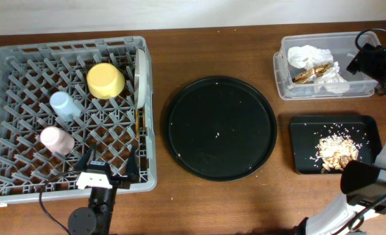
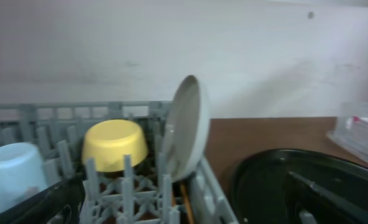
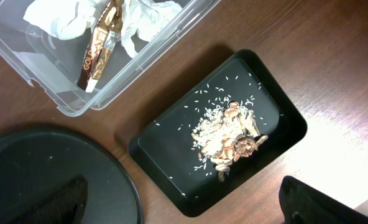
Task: Sort waste into correct bins and load items into the dishwasher rack
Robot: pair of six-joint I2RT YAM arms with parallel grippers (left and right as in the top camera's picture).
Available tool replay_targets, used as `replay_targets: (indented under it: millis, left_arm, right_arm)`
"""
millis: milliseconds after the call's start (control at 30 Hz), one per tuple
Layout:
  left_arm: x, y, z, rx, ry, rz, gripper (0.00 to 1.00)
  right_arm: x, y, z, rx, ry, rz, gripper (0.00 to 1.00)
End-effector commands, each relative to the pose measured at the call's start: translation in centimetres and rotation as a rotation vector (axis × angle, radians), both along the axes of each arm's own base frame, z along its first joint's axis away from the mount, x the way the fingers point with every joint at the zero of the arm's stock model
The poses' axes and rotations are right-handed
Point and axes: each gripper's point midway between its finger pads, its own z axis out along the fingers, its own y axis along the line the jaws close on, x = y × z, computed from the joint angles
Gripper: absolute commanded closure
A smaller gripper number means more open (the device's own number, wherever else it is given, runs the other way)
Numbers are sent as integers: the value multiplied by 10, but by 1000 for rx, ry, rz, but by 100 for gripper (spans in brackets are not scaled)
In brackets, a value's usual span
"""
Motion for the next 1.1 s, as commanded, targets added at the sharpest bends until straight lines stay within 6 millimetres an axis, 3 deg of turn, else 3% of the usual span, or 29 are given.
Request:
replay_targets:
  millis: [0, 100, 1067]
  left_arm:
    - [1, 22, -14, -13, 52, 110, 1]
    - [0, 32, -36, -11, 143, 166, 1]
    - [0, 33, -36, 54, 137, 174, 1]
  right_arm:
    - [-1, -1, 2, -4, -2, 1, 1]
    - [-1, -1, 2, -4, -2, 1, 1]
    - [-1, -1, 2, -4, -2, 1, 1]
